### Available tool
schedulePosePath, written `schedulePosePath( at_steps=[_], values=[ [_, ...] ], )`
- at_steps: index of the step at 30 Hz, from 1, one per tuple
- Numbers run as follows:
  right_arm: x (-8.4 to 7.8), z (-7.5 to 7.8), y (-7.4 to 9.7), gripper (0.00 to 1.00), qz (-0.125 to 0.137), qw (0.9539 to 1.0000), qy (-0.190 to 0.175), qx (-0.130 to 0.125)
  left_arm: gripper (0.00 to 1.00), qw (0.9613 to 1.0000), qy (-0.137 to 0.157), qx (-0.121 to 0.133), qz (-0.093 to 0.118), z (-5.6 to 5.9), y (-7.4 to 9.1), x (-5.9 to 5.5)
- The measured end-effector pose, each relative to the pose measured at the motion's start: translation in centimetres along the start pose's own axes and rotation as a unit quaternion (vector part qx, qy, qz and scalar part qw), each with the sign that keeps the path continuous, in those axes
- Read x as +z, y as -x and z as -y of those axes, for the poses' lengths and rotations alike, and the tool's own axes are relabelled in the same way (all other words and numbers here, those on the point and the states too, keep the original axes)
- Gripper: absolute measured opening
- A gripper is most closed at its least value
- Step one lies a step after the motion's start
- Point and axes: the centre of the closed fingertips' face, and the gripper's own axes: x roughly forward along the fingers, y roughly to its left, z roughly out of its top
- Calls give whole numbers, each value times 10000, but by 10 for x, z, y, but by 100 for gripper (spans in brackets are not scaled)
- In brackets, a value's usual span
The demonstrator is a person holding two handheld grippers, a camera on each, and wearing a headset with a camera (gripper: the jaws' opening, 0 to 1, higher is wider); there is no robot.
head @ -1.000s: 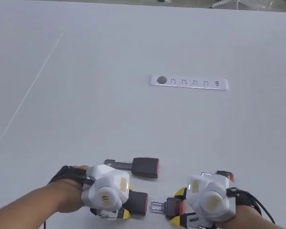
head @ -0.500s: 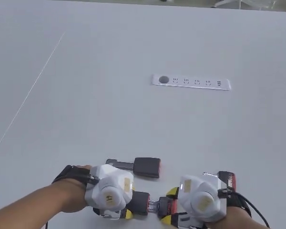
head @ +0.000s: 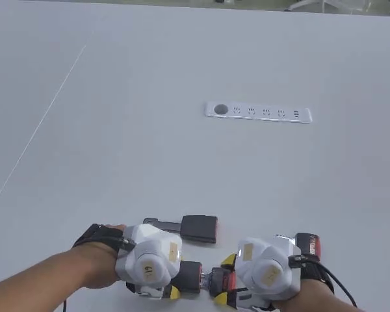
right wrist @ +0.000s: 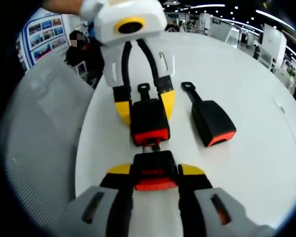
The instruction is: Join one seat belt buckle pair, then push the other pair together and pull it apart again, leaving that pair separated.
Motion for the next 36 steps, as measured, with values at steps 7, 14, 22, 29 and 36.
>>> schedulePosePath(
  at_steps=[7, 14, 22, 29, 36],
  values=[
    [7, -3, -9, 35, -58, 10000, 48, 39, 35, 9998, -171, -118, -54, 3, 1, 2],
    [10, -2, -12, 35, -37, 10000, 74, 13, 35, 9997, -204, -141, -78, 3, 1, 3],
    [10, -3, -12, 35, -89, 9998, 201, -2, 35, 9996, -213, -164, 10, 2, 1, 2],
    [6, -4, -9, 35, -134, 9994, 296, -69, 35, 9994, -287, -189, 109, 2, 1, 2],
    [3, -4, -6, 34, -85, 9991, 397, -74, 34, 9986, -302, -291, 310, 4, 0, 2]
  ],
)
